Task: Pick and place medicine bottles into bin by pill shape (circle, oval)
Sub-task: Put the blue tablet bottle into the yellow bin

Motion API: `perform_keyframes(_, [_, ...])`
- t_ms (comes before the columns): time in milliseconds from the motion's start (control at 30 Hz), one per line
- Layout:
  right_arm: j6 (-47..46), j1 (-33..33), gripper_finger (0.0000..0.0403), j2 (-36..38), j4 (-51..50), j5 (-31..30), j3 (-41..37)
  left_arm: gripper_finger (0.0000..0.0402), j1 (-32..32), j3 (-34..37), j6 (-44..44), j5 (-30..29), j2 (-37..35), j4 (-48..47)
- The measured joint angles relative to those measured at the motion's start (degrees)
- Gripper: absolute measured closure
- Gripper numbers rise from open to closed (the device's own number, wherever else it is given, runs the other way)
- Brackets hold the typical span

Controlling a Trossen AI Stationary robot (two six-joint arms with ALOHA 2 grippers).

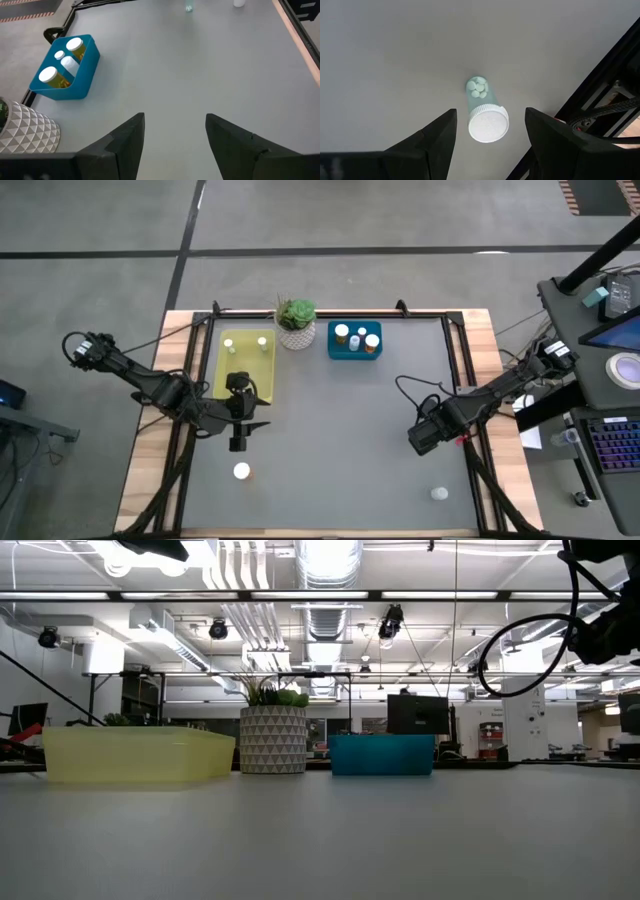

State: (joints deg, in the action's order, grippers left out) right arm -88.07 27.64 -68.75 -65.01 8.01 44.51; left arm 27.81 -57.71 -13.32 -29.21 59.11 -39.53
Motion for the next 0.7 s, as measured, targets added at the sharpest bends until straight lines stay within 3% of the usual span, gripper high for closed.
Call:
perform_keyframes(367, [-1.43,0.0,0.0187,0.0,1.27,0.02,-1.14,0.0206,-0.02,0.0,0.0,0.0,0.02,0.0])
perform_keyframes(700, [-1.99,0.0,0.0302,0.0,1.53,0.02,-1.26,0.0206,-0.02,0.0,0.04,0.0,0.02,0.0])
